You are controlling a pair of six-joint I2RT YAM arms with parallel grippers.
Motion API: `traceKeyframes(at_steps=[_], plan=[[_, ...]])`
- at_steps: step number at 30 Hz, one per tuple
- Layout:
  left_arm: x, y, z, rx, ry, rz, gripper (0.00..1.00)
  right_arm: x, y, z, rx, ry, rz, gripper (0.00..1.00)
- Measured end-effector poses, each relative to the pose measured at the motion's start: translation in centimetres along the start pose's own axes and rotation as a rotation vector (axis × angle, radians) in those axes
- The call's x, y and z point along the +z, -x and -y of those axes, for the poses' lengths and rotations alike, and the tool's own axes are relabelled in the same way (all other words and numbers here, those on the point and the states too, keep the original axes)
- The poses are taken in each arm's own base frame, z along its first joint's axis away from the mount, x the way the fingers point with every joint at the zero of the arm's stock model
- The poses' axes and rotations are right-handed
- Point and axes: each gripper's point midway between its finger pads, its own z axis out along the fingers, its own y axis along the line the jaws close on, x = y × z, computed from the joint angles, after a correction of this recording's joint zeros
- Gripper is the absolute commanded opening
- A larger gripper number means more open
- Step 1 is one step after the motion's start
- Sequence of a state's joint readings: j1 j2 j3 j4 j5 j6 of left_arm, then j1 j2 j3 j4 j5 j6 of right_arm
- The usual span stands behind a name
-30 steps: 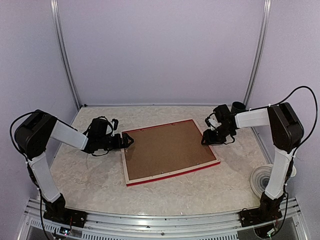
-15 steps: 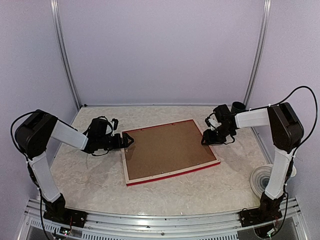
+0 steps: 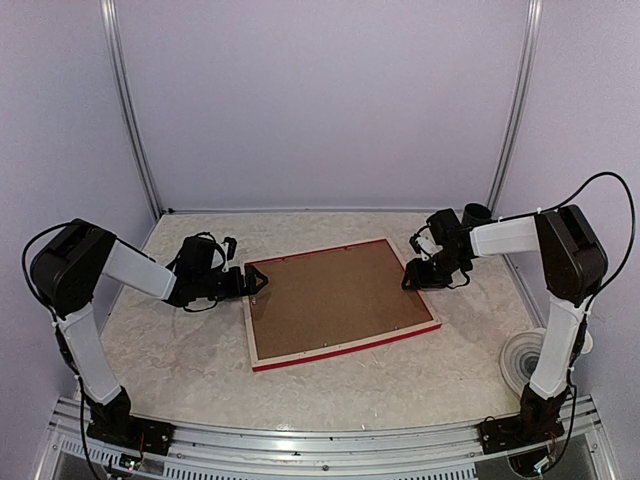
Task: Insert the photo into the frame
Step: Press the fastener onto the backboard.
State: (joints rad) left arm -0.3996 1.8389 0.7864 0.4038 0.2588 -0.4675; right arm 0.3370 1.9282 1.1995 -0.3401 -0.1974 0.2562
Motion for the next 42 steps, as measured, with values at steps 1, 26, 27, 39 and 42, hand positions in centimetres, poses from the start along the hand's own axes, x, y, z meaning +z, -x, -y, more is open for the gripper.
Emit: traceKeyframes(at_steps=[1,26,27,39,42], plan=[[0.00,0.00,0.00,0.000,0.000,0.000,0.99,0.01,-0.01,0.00,0.000,0.000,0.000,0.56],[0.00,0.00,0.01,-0.001,-0.001,0.000,0.99,0.06,0.00,-0.11,0.005,0.007,0.000,0.57],[0.00,0.00,0.02,-0.001,-0.002,0.000,0.99,0.06,0.01,-0.12,0.006,0.007,0.000,0.56],[-0.01,0.00,0.02,-0.003,-0.003,0.000,0.99,0.09,0.00,-0.14,0.016,0.009,0.000,0.48],[-0.01,0.00,0.01,-0.003,-0.003,0.000,0.99,0.11,-0.01,-0.16,0.018,0.011,-0.001,0.48]])
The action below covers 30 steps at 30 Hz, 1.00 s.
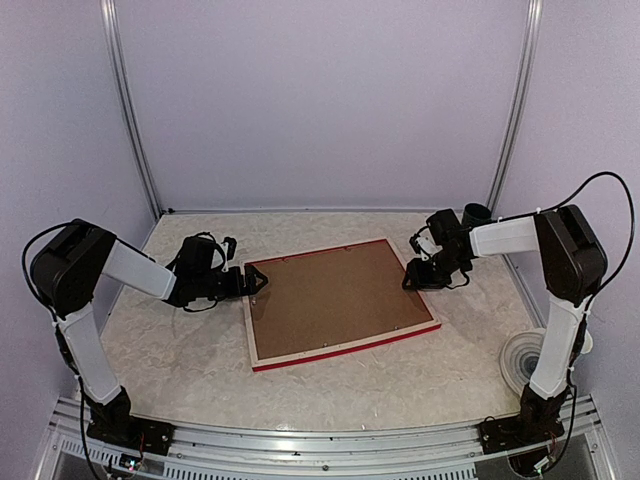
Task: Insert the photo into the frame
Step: Press the fastener onto the backboard.
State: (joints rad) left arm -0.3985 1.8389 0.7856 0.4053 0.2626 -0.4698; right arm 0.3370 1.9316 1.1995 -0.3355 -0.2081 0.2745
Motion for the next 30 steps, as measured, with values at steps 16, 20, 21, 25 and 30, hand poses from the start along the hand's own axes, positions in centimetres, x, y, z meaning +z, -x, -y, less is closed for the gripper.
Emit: traceKeyframes(at_steps=[16,20,21,25,30], plan=[[0.00,0.00,0.00,0.000,0.000,0.000,0.99,0.01,0.00,0.06,0.005,-0.003,0.000,0.45],[0.00,0.00,0.00,0.000,0.000,0.000,0.99,0.01,0.01,0.11,0.008,-0.006,0.001,0.44],[0.00,0.00,0.00,0.000,0.000,0.000,0.99,0.01,0.01,0.13,0.008,-0.007,0.001,0.44],[0.00,0.00,0.00,0.000,0.000,0.000,0.99,0.01,0.03,0.19,0.013,-0.011,0.002,0.43],[0.00,0.00,0.00,0.000,0.000,0.000,0.99,0.01,0.15,0.32,0.025,-0.019,0.007,0.39]])
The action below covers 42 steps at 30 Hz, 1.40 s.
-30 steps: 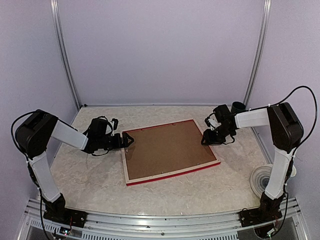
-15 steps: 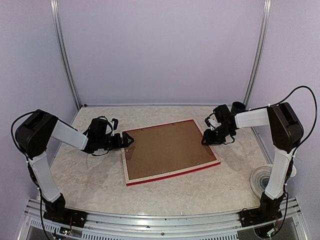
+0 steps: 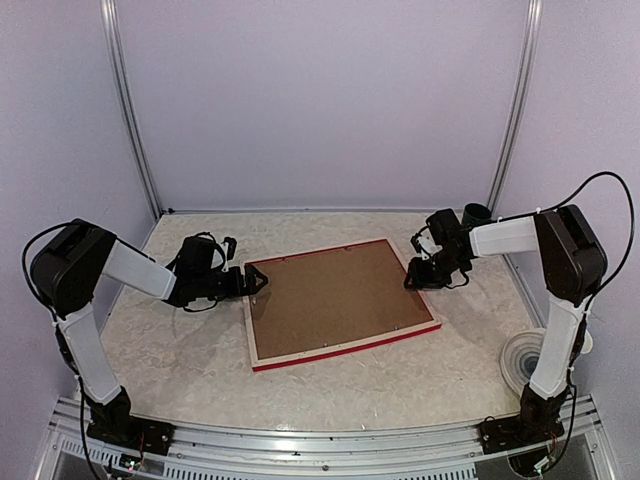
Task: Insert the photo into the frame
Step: Press the fastener onto the backboard.
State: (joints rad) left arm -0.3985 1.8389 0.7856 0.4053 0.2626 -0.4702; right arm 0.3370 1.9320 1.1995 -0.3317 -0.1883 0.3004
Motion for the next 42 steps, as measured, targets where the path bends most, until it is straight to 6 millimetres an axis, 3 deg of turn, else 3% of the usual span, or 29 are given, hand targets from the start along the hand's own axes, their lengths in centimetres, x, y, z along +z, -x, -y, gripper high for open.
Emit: traceKeyframes(at_steps=[18,32,35,42], plan=[[-0.01,0.00,0.03,0.001,-0.003,0.003,0.99,0.00,0.19,0.33,0.029,-0.019,0.009,0.32],[-0.14,-0.06,0.11,-0.020,-0.019,0.023,0.99,-0.03,0.23,0.44,0.091,-0.026,0.012,0.17],[-0.18,-0.05,0.13,-0.024,-0.021,0.026,0.99,-0.05,0.24,0.44,0.105,-0.026,0.013,0.21],[-0.25,-0.12,0.17,-0.034,-0.024,0.024,0.99,-0.08,-0.01,0.28,0.127,-0.018,0.000,0.44]])
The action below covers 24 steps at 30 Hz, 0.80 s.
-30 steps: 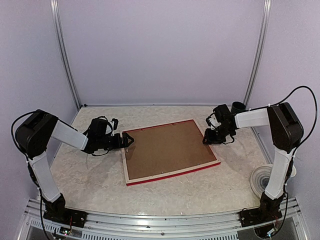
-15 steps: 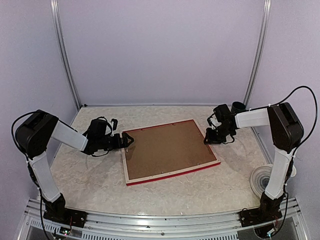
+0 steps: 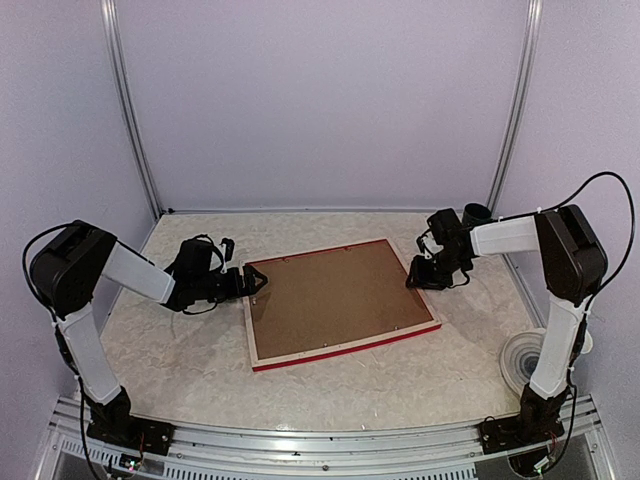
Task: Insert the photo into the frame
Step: Press the fastener onto the backboard.
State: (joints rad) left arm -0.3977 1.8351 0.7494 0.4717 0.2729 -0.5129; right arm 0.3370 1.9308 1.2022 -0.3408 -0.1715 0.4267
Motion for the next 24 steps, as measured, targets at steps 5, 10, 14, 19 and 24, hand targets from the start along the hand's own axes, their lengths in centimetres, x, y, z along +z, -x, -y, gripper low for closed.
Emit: traceKeyframes(at_steps=[5,10,14,19,24], plan=[[-0.05,-0.03,0.02,-0.003,-0.001,-0.001,0.99,-0.25,0.09,-0.21,0.013,0.004,-0.011,0.45],[-0.08,-0.07,0.05,-0.006,-0.003,-0.002,0.99,-0.38,0.30,-0.31,0.018,0.004,-0.010,0.39],[-0.09,-0.08,0.06,-0.006,-0.003,-0.002,0.99,-0.38,0.27,-0.30,0.024,0.004,-0.010,0.33],[-0.09,-0.08,0.06,-0.006,-0.004,-0.001,0.99,-0.22,-0.11,-0.09,0.029,-0.001,-0.017,0.30],[-0.09,-0.08,0.07,-0.006,-0.004,-0.001,0.99,-0.17,-0.14,-0.04,0.030,-0.003,-0.015,0.24]])
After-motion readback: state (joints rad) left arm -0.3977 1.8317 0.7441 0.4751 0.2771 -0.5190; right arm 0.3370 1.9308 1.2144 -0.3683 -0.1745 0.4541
